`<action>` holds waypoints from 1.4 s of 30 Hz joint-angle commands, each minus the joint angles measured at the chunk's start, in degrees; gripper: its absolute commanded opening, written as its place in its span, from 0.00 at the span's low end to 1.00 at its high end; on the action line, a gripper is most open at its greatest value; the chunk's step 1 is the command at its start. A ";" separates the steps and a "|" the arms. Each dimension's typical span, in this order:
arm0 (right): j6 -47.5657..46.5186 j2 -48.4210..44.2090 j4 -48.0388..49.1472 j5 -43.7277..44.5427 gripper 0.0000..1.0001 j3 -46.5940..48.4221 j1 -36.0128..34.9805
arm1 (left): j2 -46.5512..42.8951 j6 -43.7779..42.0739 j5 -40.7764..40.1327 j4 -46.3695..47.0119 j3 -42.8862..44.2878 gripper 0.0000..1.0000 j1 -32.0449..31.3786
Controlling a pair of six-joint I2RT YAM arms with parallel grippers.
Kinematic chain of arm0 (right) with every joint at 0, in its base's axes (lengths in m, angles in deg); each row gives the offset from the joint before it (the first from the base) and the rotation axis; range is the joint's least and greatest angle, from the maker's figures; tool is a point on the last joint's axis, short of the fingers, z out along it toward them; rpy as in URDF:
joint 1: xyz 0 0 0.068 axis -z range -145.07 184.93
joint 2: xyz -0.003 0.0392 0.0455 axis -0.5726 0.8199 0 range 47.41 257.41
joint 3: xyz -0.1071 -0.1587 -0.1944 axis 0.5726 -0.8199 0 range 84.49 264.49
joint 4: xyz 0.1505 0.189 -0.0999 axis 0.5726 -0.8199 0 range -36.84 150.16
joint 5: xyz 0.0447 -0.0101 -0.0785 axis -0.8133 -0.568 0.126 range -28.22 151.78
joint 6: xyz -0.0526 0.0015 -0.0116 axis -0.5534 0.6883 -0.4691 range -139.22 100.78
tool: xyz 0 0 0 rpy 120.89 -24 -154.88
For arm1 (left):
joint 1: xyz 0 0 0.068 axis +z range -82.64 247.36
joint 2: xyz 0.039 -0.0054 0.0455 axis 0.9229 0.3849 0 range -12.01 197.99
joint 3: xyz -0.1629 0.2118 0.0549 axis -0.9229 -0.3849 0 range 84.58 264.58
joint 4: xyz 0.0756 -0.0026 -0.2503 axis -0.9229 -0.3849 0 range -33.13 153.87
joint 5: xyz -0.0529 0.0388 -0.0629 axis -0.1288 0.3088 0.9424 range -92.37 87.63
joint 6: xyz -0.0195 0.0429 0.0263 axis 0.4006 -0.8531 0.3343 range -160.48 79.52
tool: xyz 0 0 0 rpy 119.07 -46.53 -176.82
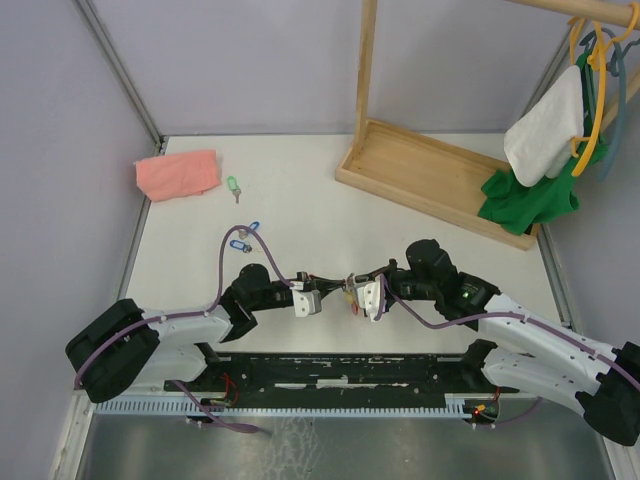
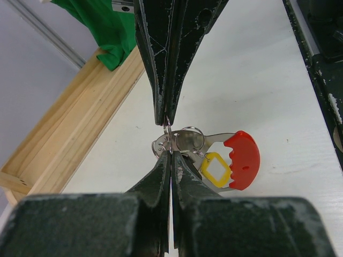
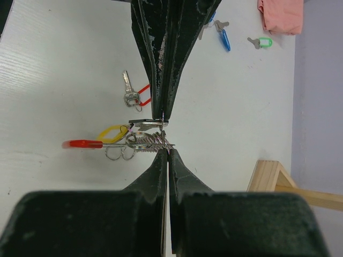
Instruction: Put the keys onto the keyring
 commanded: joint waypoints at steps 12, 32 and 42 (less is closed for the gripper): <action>1.39 -0.05 2.29 -1.44 0.01 2.95 -0.21 | -0.67 -0.73 -0.51 3.66 2.26 0.03 -0.50; 4.96 1.22 5.27 -0.28 0.01 2.90 -0.48 | 1.61 2.67 -1.39 8.59 2.53 0.03 -1.61; 7.50 1.50 6.81 0.77 0.01 2.93 -0.97 | 3.14 3.27 -5.48 10.43 2.53 0.03 -3.17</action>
